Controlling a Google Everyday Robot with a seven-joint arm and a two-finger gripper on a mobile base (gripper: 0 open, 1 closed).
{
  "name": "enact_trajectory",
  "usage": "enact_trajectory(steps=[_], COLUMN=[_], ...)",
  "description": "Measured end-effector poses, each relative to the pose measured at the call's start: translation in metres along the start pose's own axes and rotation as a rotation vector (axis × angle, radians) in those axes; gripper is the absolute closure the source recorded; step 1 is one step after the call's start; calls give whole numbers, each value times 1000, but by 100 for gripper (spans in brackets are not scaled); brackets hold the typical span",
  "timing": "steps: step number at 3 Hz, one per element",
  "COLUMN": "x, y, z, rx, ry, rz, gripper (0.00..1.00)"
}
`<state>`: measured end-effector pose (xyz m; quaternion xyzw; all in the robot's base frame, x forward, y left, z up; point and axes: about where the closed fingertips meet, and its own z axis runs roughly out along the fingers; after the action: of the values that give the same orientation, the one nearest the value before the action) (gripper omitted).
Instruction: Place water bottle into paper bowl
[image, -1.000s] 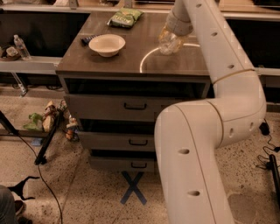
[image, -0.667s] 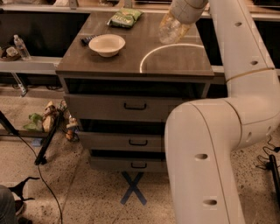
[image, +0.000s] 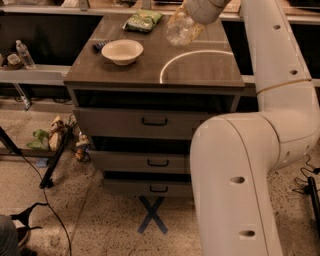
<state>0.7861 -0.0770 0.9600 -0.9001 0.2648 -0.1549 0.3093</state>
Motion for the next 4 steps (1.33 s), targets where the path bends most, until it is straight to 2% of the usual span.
enact_trajectory(steps=[2,3,4], x=[7,17,23], y=[-36,-46,-79], z=[65,93,101], rx=[-39,-85,-66], ry=[103,202,310], rz=[115,163,172], gripper=[100,100,100])
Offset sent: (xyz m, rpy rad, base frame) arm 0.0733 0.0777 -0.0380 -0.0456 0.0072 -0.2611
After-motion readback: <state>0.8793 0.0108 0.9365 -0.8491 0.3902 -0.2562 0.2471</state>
